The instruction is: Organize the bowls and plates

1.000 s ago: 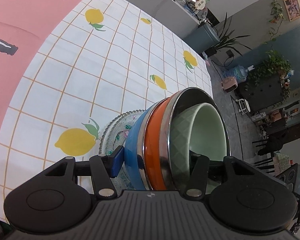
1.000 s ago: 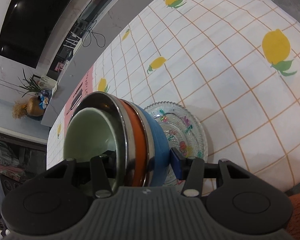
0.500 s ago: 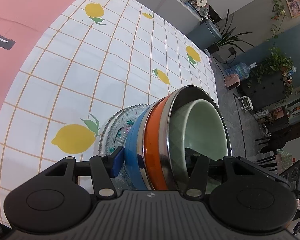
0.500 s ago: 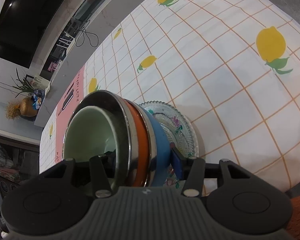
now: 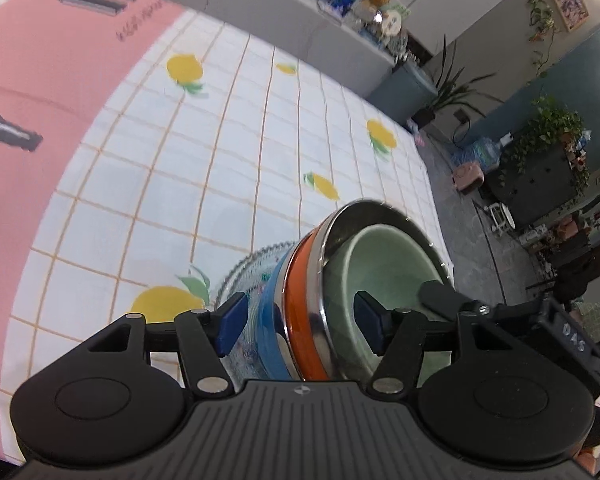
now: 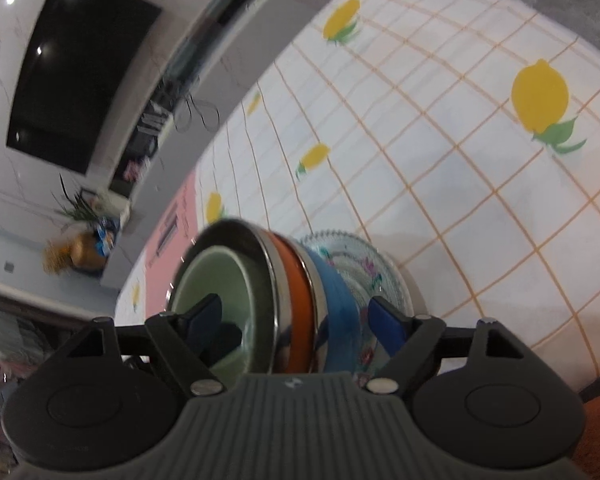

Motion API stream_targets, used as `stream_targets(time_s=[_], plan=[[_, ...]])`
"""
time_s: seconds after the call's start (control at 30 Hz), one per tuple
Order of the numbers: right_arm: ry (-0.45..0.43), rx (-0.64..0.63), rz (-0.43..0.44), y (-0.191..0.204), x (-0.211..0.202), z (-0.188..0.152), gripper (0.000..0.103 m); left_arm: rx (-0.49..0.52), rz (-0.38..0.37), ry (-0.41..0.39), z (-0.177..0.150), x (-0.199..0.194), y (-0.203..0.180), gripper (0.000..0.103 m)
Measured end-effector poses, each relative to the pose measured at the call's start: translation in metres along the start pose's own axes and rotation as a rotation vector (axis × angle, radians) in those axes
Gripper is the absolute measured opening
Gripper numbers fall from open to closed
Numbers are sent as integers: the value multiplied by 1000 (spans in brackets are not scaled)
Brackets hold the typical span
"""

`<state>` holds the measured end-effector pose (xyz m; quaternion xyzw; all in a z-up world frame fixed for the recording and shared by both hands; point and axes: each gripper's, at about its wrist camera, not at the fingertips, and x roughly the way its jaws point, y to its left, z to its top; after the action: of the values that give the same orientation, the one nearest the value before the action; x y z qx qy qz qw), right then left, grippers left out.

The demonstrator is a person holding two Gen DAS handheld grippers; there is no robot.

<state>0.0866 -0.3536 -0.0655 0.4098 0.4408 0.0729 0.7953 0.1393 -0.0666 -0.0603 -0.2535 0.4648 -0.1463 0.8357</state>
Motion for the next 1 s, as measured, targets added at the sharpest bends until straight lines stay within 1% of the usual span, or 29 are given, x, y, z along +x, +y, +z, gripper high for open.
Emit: stream_targets(time_s=[0.1, 0.17, 0.23, 0.33, 0.43, 0.47, 0.53, 0.6, 0.67, 0.77, 0.87, 0.93, 1.0], plan=[[-107, -66, 10, 8, -15, -4, 80, 30, -8, -92, -1, -18, -5, 71], [-201, -127, -1, 16, -28, -10, 81, 71, 15, -173, -4, -34, -8, 72], [-282, -190, -23, 24, -38, -17, 81, 132, 56, -262, -8, -52, -11, 72], [-380, -298, -93, 38, -49, -32, 81, 253, 143, -374, -19, -76, -22, 72], [-423, -414, -201, 56, -54, -53, 81, 398, 236, -450, -34, -98, -42, 70], [-426, -443, -231, 61, -55, -59, 81, 436, 249, -468, -39, -105, -49, 70], [-412, -485, -267, 70, -58, -69, 81, 491, 252, -488, -47, -118, -60, 70], [-386, -521, -271, 81, -62, -78, 81, 519, 237, -501, -53, -132, -67, 70], [-374, -561, -275, 90, -69, -87, 82, 544, 240, -500, -59, -143, -73, 70], [-352, -628, -333, 99, -80, -102, 82, 570, 315, -450, -63, -146, -76, 70], [-332, -694, -373, 104, -87, -121, 82, 575, 348, -406, -68, -149, -71, 69], [-319, -716, -375, 104, -91, -134, 83, 599, 362, -413, -75, -151, -67, 71], [-325, -708, -369, 101, -96, -145, 83, 620, 380, -428, -83, -152, -62, 78]])
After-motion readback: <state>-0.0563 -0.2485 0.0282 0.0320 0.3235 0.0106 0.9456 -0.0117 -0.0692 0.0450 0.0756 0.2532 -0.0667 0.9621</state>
